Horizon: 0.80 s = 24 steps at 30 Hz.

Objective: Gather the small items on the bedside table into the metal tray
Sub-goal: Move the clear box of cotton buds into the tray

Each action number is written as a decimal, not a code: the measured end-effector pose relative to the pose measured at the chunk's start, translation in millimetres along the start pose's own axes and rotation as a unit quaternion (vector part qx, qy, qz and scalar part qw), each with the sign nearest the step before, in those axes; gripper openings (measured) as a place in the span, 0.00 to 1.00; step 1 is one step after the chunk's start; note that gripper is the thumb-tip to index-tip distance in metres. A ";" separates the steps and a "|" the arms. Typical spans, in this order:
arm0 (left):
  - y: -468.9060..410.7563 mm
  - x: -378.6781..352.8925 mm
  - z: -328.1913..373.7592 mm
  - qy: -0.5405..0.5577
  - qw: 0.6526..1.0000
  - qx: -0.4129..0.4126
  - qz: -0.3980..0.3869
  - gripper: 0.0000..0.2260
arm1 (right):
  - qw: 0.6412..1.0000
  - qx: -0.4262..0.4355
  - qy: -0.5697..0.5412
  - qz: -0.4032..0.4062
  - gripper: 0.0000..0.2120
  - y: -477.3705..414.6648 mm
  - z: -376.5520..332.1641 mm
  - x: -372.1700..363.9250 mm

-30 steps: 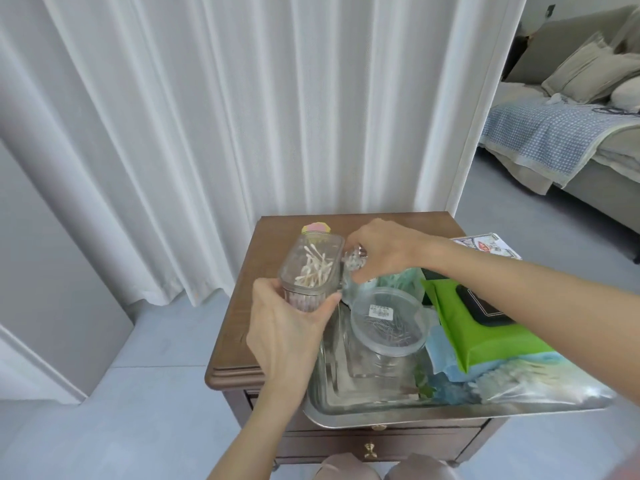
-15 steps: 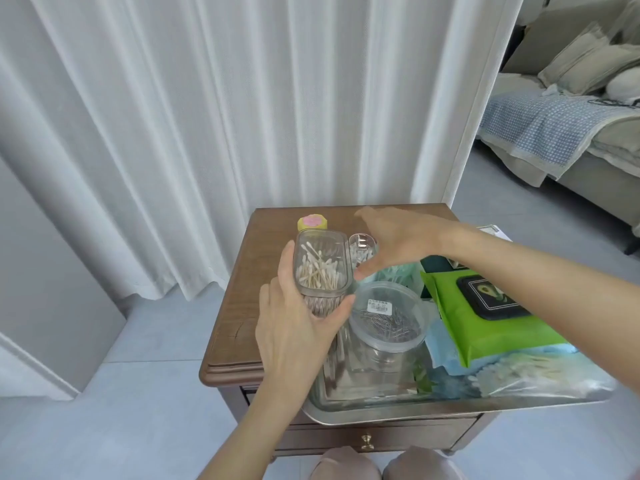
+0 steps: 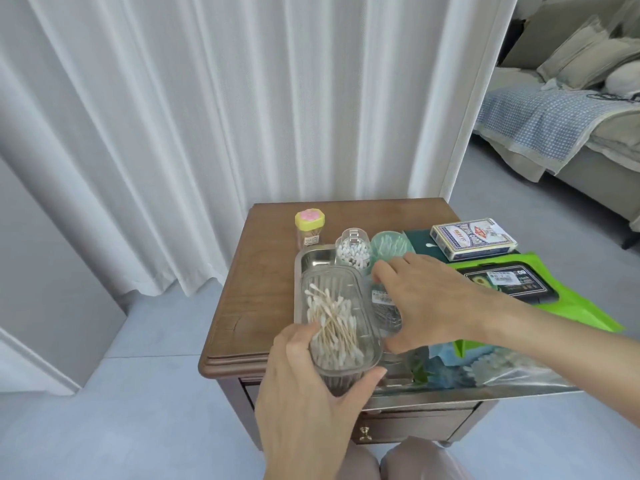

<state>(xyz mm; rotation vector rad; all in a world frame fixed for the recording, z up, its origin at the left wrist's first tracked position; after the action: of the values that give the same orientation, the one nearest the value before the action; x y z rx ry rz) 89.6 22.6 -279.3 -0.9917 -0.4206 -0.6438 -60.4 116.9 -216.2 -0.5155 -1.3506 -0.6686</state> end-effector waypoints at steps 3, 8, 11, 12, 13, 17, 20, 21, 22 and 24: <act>-0.7 -3.3 -1.1 -0.074 0.995 -0.030 -0.057 0.30 | 1.000 0.010 0.027 -0.001 0.36 -0.2 2.8 -1.9; -11.6 5.8 0.7 -0.146 0.982 -0.077 -0.086 0.29 | 1.000 0.000 0.011 -0.017 0.36 -1.5 6.7 -1.9; -16.3 1.8 -2.6 -0.134 0.973 -0.156 -0.108 0.32 | 0.999 0.011 0.043 -0.026 0.38 0.7 6.2 -2.5; -17.6 0.3 -3.9 -0.133 0.967 -0.179 -0.126 0.30 | 0.998 0.016 0.054 -0.026 0.38 1.8 5.5 -2.0; -18.9 -1.2 -5.1 -0.131 0.962 -0.192 -0.142 0.29 | 0.998 0.020 0.061 -0.026 0.39 2.8 4.7 -1.5; -31.7 0.2 -1.5 -0.134 0.947 -0.215 -0.196 0.31 | 0.997 0.023 0.051 -0.057 0.42 5.8 8.0 2.4; -58.2 14.4 3.4 -0.035 0.966 -0.204 -0.152 0.32 | 0.999 0.012 0.019 -0.036 0.36 6.7 20.4 16.2; -74.0 17.2 -0.7 0.035 0.978 -0.167 -0.120 0.28 | 1.000 0.002 0.006 -0.013 0.33 7.3 25.5 23.5; -93.2 16.3 -11.1 0.096 0.985 -0.117 -0.081 0.23 | 1.000 -0.013 -0.008 0.016 0.32 8.3 30.7 32.0; -137.0 0.6 -42.3 0.094 0.995 -0.037 -0.007 0.20 | 0.995 -0.050 -0.038 0.073 0.30 13.2 39.1 47.2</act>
<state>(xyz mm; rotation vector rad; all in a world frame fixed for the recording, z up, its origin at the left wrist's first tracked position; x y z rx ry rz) -0.1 -67.5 -213.1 -0.9883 -0.2393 -0.7628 -74.9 146.6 -162.9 -0.7195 -1.3410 -0.6024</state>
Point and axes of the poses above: each hand's wrist, its own y-axis away from the middle knuckle, its own x-axis out of the back of the hand, z = x × y, the point moved 2 cm from there along -y, towards the middle knuckle, and after that the axes turned 12 degrees about -x, right-handed, at the moved point
